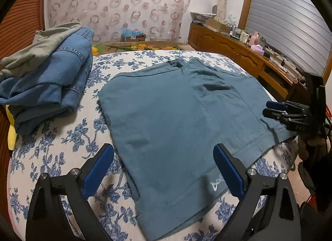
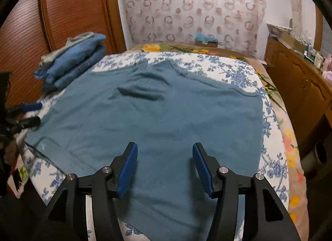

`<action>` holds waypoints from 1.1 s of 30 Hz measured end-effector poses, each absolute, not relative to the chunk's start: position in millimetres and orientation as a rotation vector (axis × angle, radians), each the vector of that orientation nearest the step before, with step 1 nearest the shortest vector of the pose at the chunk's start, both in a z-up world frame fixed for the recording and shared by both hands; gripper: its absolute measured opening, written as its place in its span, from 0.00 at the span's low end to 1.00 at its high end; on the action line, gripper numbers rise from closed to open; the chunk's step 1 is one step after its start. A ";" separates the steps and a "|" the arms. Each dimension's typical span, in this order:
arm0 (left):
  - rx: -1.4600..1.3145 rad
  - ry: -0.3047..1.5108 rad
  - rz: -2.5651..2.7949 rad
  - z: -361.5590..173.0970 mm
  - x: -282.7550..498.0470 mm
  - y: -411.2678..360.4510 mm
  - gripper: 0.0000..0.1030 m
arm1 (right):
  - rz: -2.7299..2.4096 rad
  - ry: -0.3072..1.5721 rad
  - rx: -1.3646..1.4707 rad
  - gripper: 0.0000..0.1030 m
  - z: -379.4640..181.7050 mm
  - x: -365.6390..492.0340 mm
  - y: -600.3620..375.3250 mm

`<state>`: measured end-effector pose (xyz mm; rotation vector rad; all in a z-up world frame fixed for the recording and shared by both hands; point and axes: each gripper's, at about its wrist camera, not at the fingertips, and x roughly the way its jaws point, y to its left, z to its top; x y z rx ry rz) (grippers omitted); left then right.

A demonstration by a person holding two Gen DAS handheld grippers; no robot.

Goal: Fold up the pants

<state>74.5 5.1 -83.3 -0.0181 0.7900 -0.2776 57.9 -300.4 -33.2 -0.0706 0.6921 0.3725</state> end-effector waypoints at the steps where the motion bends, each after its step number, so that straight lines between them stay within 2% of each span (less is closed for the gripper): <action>1: -0.016 0.787 -0.278 -83.7 72.1 6.5 0.81 | 0.366 0.699 -0.076 0.57 -34.6 57.3 -299.5; 2: -0.017 0.792 -0.279 -84.9 70.3 8.0 0.74 | 0.358 0.710 -0.082 0.57 -37.0 57.6 -298.1; 3: -0.023 0.806 -0.273 -87.2 68.9 10.4 0.72 | 0.348 0.724 -0.089 0.58 -40.1 58.6 -295.0; 5: -0.026 0.816 -0.256 -90.4 65.0 15.1 0.70 | 0.337 0.701 -0.113 0.61 -39.3 51.5 -290.4; 12: -0.032 0.837 -0.210 -96.9 47.5 33.8 0.56 | 0.308 0.681 -0.127 0.62 -43.5 52.0 -276.0; 26: -0.048 0.868 -0.214 -105.5 28.9 32.6 0.55 | 0.302 0.676 -0.128 0.62 -44.8 54.1 -271.9; 33: -0.021 0.874 -0.259 -104.4 29.8 19.0 0.28 | 0.302 0.672 -0.106 0.62 -45.2 53.9 -274.4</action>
